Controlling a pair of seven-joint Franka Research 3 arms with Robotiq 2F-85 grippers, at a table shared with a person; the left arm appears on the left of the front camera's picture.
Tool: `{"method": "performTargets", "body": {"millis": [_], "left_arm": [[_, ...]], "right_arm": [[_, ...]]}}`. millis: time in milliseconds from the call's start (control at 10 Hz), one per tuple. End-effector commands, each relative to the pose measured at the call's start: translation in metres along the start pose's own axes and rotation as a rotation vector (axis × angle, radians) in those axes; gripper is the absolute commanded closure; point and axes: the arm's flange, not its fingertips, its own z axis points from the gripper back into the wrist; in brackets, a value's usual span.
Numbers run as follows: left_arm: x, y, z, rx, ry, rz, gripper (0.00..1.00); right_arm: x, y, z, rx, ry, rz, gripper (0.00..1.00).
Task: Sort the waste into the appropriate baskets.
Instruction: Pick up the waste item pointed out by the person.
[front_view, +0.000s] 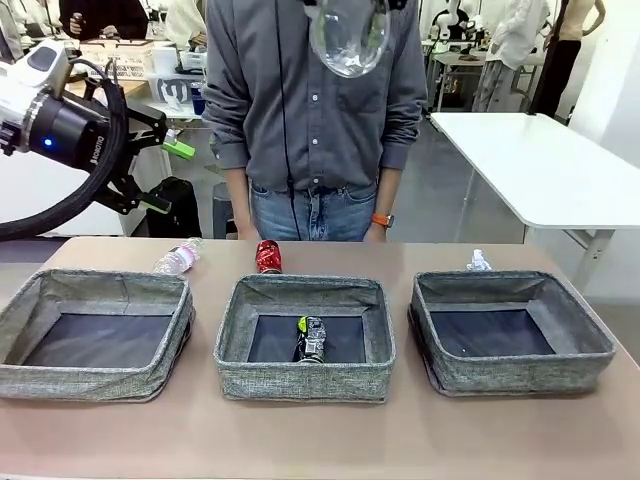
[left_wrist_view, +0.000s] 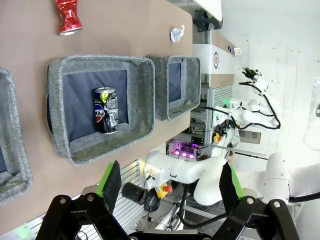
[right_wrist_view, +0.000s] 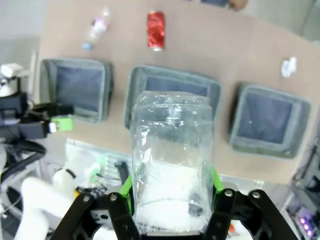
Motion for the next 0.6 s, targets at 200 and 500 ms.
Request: {"method": "performTargets", "body": {"millis": [200, 500], "left_arm": [[-0.001, -0.001, 0.003, 0.001, 0.005, -0.007, 0.0], [-0.001, -0.001, 0.003, 0.001, 0.005, -0.007, 0.0]], "right_arm": [[0.018, 0.042, -0.012, 0.01, 0.028, 0.006, 0.42], [0.003, 0.029, -0.027, 0.007, 0.04, 0.045, 0.42]]}}
